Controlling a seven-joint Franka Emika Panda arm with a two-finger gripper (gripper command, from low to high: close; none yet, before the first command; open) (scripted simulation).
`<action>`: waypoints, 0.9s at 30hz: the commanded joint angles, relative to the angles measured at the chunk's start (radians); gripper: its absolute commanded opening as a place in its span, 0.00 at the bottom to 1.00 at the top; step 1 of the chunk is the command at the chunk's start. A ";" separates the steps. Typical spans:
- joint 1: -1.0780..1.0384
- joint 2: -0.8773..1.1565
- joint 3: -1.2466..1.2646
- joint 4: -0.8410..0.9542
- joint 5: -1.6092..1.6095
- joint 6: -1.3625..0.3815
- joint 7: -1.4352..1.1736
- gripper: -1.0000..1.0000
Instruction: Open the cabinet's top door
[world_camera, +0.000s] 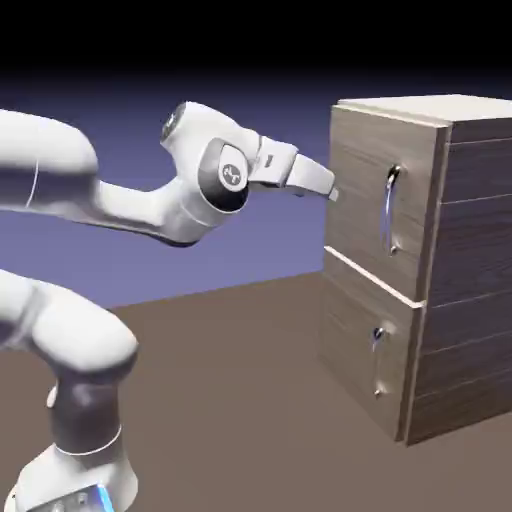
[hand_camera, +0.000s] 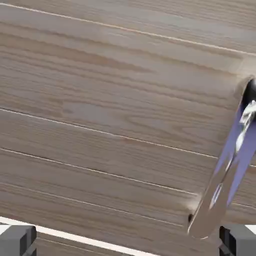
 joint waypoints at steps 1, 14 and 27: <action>0.018 -0.014 -0.020 0.003 -0.044 -0.007 0.025 0.50; 0.254 -0.199 -0.275 0.049 -0.609 -0.103 0.344 0.50; 0.490 -0.383 -0.531 0.094 -1.174 -0.199 0.663 0.50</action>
